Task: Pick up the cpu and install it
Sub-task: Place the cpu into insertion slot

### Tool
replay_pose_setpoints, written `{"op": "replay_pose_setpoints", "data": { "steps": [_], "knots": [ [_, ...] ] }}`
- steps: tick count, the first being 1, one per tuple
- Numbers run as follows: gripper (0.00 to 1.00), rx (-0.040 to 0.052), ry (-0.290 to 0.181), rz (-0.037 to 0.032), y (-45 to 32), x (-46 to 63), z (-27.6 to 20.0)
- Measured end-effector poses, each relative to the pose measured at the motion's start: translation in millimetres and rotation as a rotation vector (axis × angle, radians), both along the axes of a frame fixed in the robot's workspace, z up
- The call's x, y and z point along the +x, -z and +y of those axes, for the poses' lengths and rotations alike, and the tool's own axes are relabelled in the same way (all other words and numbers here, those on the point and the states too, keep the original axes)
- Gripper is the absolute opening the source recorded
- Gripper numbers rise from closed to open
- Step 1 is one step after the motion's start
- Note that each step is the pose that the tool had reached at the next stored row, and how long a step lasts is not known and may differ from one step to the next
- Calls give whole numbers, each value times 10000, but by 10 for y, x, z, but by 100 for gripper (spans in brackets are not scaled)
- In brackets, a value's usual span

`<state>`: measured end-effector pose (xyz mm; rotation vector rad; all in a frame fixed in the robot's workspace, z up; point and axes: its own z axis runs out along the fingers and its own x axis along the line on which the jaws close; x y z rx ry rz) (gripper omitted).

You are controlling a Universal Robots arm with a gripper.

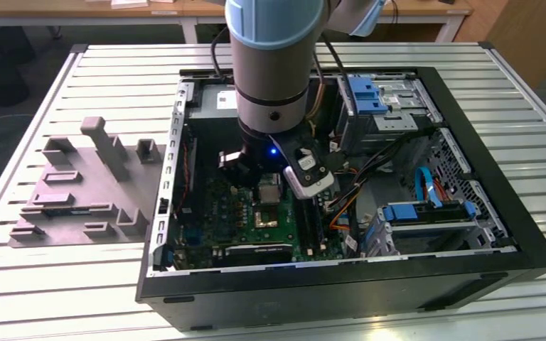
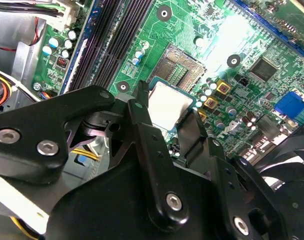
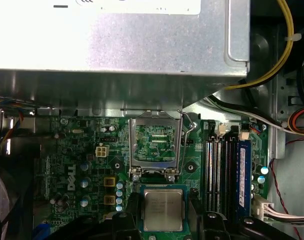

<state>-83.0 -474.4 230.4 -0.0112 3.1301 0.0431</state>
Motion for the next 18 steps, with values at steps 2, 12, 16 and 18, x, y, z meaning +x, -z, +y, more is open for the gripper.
{"op": "replay_pose_setpoints", "data": {
  "steps": [2,12,16,18],
  "knots": [
    [47,3,0,-1,7,0,-2],
    [47,1,-1,43,82,-3,-68],
    [47,0,-33,123,143,-11,-78],
    [47,0,-61,148,171,-12,-86]
  ]
}}
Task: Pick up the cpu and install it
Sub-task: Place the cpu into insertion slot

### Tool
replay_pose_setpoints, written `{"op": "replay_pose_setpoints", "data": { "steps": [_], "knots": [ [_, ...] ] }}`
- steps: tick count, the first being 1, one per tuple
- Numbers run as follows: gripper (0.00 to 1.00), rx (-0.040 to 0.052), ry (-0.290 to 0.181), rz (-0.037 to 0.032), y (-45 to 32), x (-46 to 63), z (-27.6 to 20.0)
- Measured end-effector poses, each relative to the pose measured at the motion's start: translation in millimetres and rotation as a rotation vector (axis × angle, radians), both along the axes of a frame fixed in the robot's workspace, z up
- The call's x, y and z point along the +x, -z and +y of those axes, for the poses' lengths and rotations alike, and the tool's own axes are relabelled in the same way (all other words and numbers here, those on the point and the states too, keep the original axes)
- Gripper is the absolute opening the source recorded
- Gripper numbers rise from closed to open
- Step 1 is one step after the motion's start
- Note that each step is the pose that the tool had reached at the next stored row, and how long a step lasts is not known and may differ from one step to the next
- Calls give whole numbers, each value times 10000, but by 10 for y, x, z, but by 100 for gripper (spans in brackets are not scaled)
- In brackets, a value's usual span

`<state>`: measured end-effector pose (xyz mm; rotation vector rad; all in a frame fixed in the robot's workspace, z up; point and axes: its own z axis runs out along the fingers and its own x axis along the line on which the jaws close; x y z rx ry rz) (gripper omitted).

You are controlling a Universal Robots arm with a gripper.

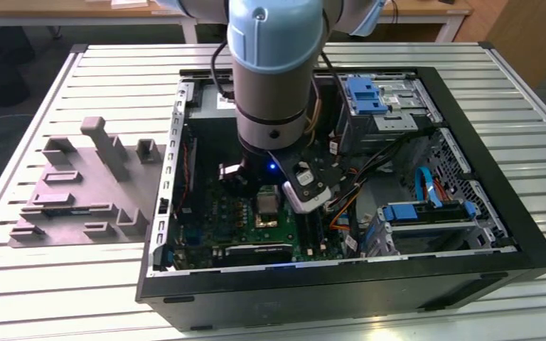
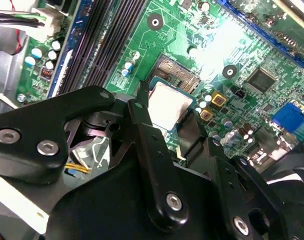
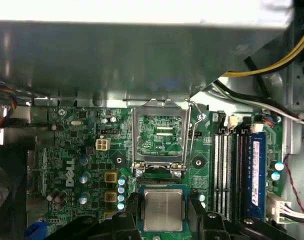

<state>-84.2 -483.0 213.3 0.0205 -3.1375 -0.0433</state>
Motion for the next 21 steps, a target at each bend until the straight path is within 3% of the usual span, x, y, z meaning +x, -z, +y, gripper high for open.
{"op": "replay_pose_setpoints", "data": {
  "steps": [7,21],
  "knots": [
    [47,1,27,19,86,0,-18],
    [47,0,23,22,151,-11,-27]
  ]
}}
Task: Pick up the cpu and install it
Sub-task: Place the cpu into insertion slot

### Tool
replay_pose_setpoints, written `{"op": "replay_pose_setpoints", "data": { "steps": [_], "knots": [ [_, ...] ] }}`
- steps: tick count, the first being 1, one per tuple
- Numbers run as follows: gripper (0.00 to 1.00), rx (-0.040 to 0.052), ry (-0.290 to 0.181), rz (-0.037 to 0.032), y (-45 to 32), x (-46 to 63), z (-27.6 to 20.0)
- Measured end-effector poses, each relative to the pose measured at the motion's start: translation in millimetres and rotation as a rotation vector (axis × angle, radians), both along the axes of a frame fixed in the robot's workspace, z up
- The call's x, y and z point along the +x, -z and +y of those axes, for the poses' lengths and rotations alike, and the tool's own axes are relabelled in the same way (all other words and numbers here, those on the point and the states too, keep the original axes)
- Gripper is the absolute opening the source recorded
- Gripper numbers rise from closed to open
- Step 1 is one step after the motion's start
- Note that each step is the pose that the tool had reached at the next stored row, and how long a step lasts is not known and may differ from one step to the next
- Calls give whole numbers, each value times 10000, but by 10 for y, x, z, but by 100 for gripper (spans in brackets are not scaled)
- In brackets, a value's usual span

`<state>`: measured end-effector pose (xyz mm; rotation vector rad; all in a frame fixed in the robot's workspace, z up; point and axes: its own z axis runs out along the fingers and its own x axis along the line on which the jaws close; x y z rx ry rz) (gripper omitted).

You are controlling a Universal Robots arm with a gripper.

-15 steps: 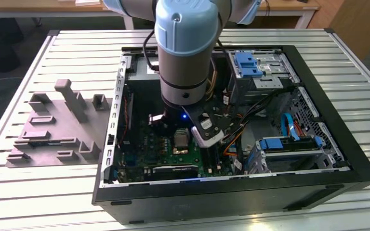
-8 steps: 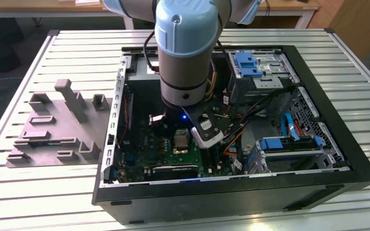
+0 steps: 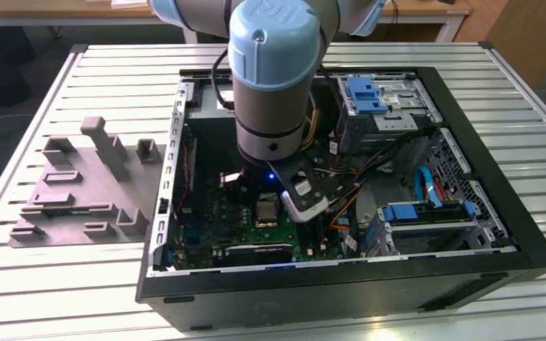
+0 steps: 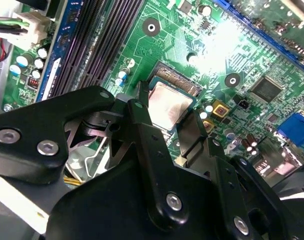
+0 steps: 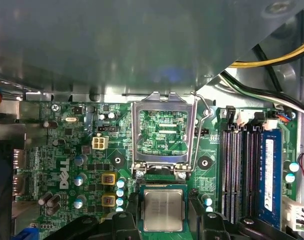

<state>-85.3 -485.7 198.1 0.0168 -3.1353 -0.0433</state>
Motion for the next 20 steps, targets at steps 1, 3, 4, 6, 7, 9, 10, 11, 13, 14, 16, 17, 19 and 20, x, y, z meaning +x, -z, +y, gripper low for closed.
{"op": "replay_pose_setpoints", "data": {
  "steps": [1,3,4,6,7,9,10,11,13,14,16,17,19,20],
  "knots": [
    [47,1,-1,-1,6,-2,-3],
    [47,2,0,0,18,-7,-8],
    [47,1,-1,-1,25,-7,-9],
    [47,1,9,0,36,-9,-13],
    [47,2,13,0,41,-9,-15],
    [47,2,17,-1,50,-10,-19],
    [47,1,18,0,54,-10,-21],
    [47,0,20,0,58,-11,-21],
    [47,-1,23,0,67,-12,-23],
    [47,0,25,0,71,-12,-24],
    [47,2,29,-1,82,-12,-25],
    [47,2,31,0,88,-12,-25],
    [47,-6,37,3,99,-12,-27],
    [47,-9,40,4,104,-13,-27]
  ]
}}
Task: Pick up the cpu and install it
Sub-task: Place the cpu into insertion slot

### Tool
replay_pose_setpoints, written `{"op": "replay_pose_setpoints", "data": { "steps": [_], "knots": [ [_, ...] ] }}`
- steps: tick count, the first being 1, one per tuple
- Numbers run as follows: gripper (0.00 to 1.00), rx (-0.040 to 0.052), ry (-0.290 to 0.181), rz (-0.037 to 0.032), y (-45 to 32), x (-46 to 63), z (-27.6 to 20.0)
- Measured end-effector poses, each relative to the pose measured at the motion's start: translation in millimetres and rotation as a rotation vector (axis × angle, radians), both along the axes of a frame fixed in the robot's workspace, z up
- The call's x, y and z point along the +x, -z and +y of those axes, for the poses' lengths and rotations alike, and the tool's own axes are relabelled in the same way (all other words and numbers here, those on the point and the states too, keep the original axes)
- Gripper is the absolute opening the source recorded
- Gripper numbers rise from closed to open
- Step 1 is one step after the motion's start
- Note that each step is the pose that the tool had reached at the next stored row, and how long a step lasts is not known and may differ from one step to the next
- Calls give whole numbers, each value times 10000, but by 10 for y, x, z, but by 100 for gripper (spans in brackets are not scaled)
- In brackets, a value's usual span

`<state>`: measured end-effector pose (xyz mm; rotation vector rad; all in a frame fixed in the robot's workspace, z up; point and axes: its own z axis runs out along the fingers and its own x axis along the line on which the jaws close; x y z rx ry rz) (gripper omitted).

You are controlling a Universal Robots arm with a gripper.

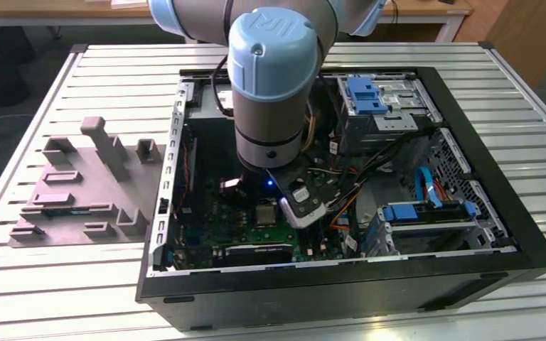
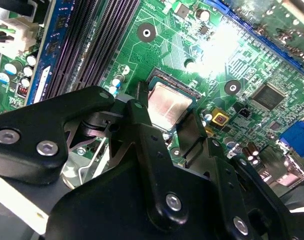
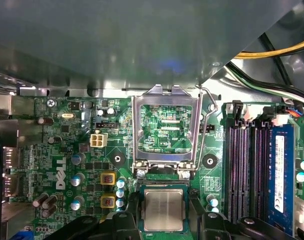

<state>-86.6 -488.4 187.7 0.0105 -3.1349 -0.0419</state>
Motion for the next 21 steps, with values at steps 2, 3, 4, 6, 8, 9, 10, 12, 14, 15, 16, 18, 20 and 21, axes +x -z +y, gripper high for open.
{"op": "replay_pose_setpoints", "data": {
  "steps": [2,3,4,6,8,9,10,12,14,15,16,18,20,21],
  "knots": [
    [47,-1,5,0,11,0,0],
    [47,2,7,-1,14,-1,0],
    [47,4,8,-3,16,0,1],
    [47,8,8,-5,17,0,1],
    [47,9,8,-5,14,0,1],
    [47,13,8,-6,10,0,2],
    [47,18,8,-9,4,0,3],
    [47,21,9,-11,-7,1,4],
    [47,15,10,-7,-14,0,2],
    [47,10,12,-5,-16,0,2],
    [47,9,14,-4,-16,0,1],
    [47,10,16,-5,-16,0,1],
    [47,9,16,-5,-16,0,1],
    [47,9,17,-5,-16,0,1]
  ]
}}
